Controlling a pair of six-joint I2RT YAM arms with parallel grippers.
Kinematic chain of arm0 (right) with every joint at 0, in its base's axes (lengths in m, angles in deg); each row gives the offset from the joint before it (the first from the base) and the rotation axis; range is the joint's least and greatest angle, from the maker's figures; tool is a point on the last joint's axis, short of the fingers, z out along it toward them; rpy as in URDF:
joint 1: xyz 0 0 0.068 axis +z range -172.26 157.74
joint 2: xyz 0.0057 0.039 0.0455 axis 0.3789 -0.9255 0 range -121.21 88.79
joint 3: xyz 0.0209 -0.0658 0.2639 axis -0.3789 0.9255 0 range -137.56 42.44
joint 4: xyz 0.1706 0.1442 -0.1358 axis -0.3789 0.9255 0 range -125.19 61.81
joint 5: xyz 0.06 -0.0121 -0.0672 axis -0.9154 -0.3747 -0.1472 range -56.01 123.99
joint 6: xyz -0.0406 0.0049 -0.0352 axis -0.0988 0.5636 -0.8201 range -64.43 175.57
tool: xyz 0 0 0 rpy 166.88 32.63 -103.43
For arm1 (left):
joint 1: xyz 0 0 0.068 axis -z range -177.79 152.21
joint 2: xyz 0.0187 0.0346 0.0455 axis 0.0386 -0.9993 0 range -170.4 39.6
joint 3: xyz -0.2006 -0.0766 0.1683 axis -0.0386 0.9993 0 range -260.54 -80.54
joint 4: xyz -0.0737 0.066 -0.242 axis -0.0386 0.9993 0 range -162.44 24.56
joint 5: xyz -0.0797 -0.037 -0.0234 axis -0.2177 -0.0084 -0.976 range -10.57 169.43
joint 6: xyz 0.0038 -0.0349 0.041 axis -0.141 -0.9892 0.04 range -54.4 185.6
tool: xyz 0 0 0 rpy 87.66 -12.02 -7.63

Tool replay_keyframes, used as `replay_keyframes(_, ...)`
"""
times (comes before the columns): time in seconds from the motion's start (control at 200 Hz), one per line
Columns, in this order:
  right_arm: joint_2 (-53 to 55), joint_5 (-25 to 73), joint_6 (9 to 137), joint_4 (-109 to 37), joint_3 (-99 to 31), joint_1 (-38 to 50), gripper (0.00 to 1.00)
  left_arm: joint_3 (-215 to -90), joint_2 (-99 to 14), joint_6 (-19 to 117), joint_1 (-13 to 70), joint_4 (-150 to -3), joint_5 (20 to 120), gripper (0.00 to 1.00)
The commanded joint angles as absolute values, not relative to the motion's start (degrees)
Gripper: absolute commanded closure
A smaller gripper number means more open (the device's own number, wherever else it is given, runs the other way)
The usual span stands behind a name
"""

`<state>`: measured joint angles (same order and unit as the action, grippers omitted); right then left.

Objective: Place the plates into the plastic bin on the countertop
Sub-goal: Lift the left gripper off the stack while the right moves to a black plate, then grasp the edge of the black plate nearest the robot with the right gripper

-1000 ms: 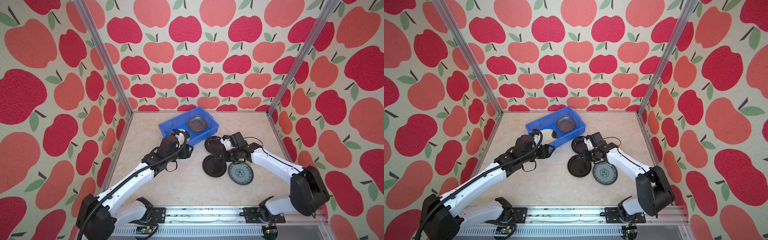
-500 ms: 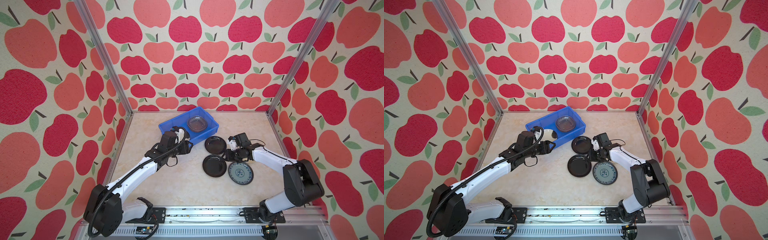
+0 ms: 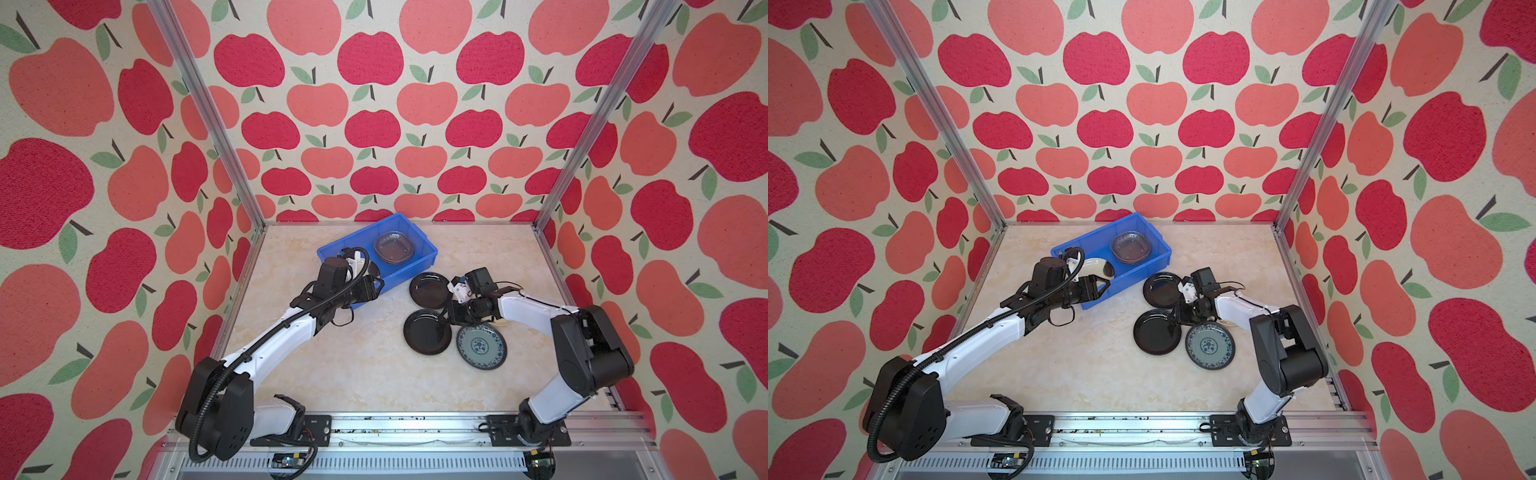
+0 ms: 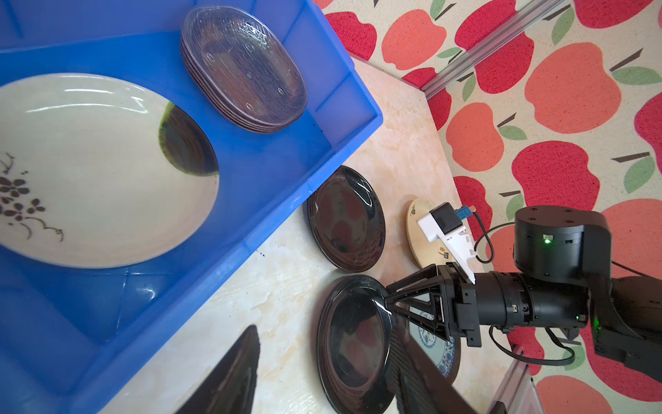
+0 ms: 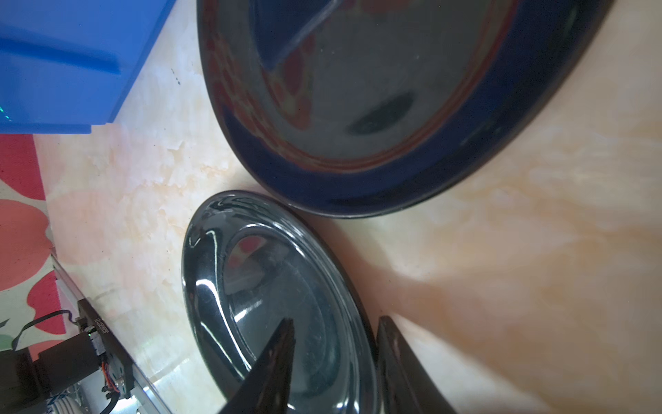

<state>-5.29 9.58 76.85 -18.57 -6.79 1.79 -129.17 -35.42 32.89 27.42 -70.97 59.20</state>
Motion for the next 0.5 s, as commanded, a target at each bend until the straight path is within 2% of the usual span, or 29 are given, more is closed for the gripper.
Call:
replay_keyframes(0.0,-7.28,3.05,78.03,-22.41,-5.25,1.53,0.61,-129.33,-36.5,31.94,26.82,-72.88,57.5,0.41)
replay_keyframes(0.18,-8.68,-2.15,79.72,-26.03,-3.52,2.33,0.64,-128.91,-36.62,32.15,26.73,-73.06,58.1,0.41)
replay_keyframes(0.495,-10.48,-2.45,80.69,-28.25,-2.46,3.35,0.72,-128.61,-37.1,32.21,25.61,-73.33,57.89,0.41)
